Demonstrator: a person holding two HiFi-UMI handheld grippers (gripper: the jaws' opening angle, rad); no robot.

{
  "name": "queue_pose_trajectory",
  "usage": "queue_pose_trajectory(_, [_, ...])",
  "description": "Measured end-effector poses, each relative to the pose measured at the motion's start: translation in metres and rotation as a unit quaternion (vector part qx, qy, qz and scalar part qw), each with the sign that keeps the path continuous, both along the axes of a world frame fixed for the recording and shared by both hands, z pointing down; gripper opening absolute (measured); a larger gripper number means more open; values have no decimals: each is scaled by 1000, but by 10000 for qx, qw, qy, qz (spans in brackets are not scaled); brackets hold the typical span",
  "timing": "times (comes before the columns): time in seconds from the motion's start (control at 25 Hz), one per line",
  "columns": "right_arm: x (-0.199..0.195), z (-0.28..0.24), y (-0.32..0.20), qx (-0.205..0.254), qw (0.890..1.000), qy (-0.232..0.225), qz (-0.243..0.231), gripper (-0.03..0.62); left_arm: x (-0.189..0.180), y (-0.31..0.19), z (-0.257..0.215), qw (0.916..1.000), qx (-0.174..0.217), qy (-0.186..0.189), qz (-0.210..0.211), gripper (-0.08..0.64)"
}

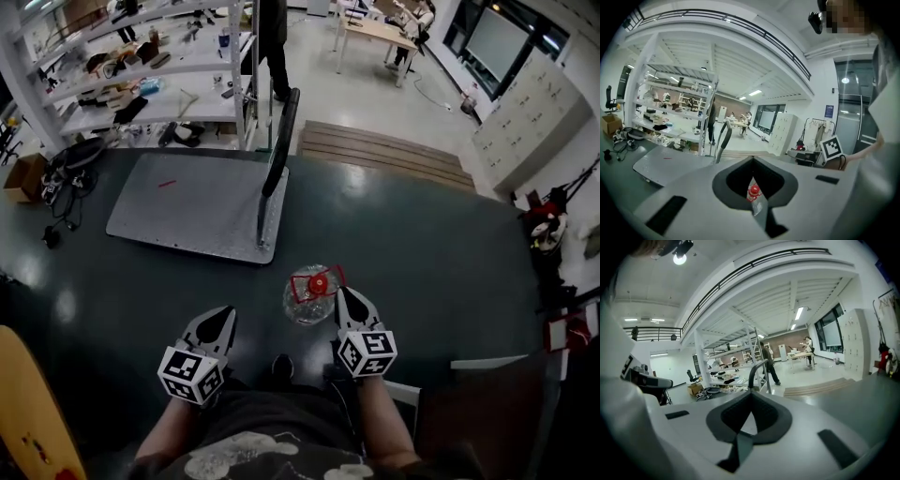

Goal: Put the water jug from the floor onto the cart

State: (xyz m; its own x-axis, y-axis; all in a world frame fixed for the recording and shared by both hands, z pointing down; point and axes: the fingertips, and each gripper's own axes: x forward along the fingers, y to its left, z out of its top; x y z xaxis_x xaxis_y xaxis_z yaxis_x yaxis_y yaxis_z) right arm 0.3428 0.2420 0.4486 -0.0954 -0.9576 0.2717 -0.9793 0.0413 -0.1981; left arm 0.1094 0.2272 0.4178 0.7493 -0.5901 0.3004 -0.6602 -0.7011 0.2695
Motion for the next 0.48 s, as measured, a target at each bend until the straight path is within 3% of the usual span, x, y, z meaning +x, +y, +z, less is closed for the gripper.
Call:
queue_pose_trajectory(0.2, [16,31,-17,-298,9994,-143,136,-9,33,-9,12,9994,-117,-213,261,7])
queue_pose_trajectory(0.48, [2,75,-40,-854,9963,-71,42,-8,52,-50,45,9964,-404,-406,631,7])
